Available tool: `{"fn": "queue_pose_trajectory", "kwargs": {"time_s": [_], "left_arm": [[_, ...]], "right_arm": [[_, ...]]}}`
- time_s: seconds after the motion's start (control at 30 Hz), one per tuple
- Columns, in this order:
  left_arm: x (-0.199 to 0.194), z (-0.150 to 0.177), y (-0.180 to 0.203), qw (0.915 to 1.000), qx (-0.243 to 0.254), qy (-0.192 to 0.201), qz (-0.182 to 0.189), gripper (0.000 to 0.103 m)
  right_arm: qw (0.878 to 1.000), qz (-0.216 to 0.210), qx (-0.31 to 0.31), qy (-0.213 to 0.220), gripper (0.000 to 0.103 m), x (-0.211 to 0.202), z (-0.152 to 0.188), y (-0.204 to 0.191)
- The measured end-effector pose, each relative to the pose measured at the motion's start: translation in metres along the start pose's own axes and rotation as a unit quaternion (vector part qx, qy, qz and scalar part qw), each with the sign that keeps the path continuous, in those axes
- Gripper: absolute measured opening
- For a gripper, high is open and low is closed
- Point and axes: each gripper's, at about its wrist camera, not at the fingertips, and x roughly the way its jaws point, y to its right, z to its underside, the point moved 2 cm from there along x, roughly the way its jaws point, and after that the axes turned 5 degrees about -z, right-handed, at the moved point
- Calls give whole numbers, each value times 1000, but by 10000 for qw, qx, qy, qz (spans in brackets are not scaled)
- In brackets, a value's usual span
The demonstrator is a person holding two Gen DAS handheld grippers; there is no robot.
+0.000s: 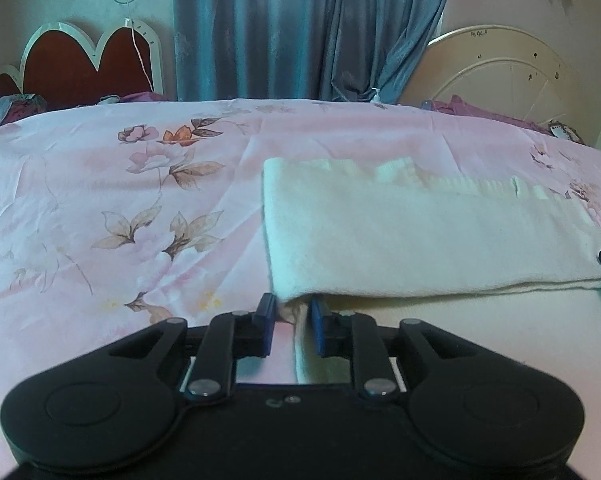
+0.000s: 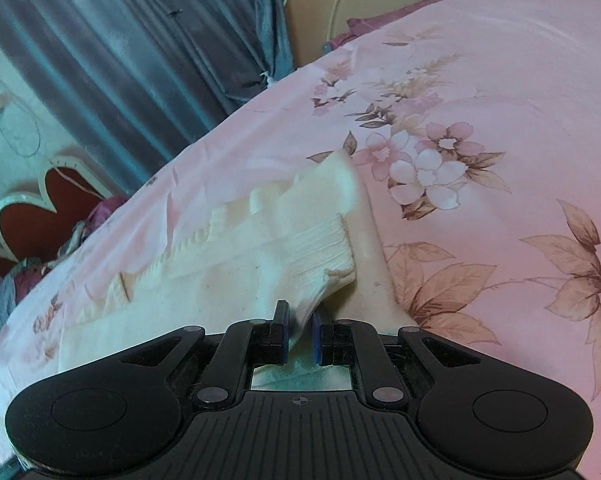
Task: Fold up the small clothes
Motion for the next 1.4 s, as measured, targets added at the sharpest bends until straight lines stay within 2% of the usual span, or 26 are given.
{"fn": "queue_pose_trajectory", "kwargs": {"time_s": [0.03,0.07,0.17,0.2,0.23,0.3,0.33,0.37,0.43,0.5,0.63,0.8,0.83,0.87,0.97,1.03,1.1,1.17,1.23,1.27,1.3,1.37,1.4], "left_arm": [[0,0,-1,10000,5,-15,18,20],[0,0,-1,10000,4,-26,32,20],[-1,0,-2,10000,22,-60,48,20],[-4,-1,-3,9999,14,-77,91,22],[-7,-2,-5,9999,-16,-87,139,28],[-16,-5,-12,9995,-97,-128,256,32],[-21,-6,-15,9993,-172,-137,314,35],[-25,-9,-19,9988,-288,-123,371,37],[-29,-16,-24,9982,-470,-22,361,51],[-22,-27,-25,9975,-611,9,359,56],[12,-47,-18,9968,-726,-119,314,56],[52,-56,-18,9939,-1015,-321,275,56],[59,-56,-18,9934,-1051,-352,279,55],[64,-57,-18,9932,-1072,-375,269,55],[69,-55,-15,9945,-1001,-254,153,46],[68,-53,-16,9948,-1001,-164,95,36],[67,-51,-20,9943,-1060,-107,88,34],[66,-49,-19,9951,-982,-46,53,34],[63,-52,-15,9965,-830,-45,-5,35],[59,-55,-14,9966,-826,-26,-18,36],[55,-57,-15,9963,-860,26,-27,37],[44,-61,-16,9954,-935,189,-74,41],[38,-63,-15,9952,-940,274,-77,43]], "right_arm": [[9998,180,-129,22,10,-2,1,-1],[9991,328,-270,13,2,-4,3,-2],[9979,440,-477,-73,3,-6,10,-4],[9974,437,-572,-43,3,-10,10,-7],[9968,449,-668,23,3,-15,9,-10],[9950,466,-865,154,6,-24,9,-14],[9939,479,-955,260,16,-30,8,-16],[9924,477,-1077,365,36,-34,6,-18],[9888,545,-1303,483,62,-32,0,-24],[9873,555,-1420,439,63,-22,-5,-29],[9848,661,-1597,180,62,12,-15,-34],[9794,753,-1873,-3,62,41,-17,-36],[9779,785,-1935,-75,55,47,-16,-37],[9774,752,-1971,-159,34,51,-15,-37],[9714,678,-2264,-252,15,56,-12,-44],[9611,796,-2642,-153,13,56,-7,-47],[9556,1061,-2748,-13,13,59,-7,-41],[9634,1015,-2481,5,13,60,-13,-33],[9626,1018,-2510,53,13,57,-15,-36],[9648,971,-2441,120,17,52,-16,-37],[9675,880,-2360,210,22,46,-19,-39],[9672,753,-2395,378,45,37,-19,-47],[9660,718,-2450,415,50,34,-19,-52]]}}
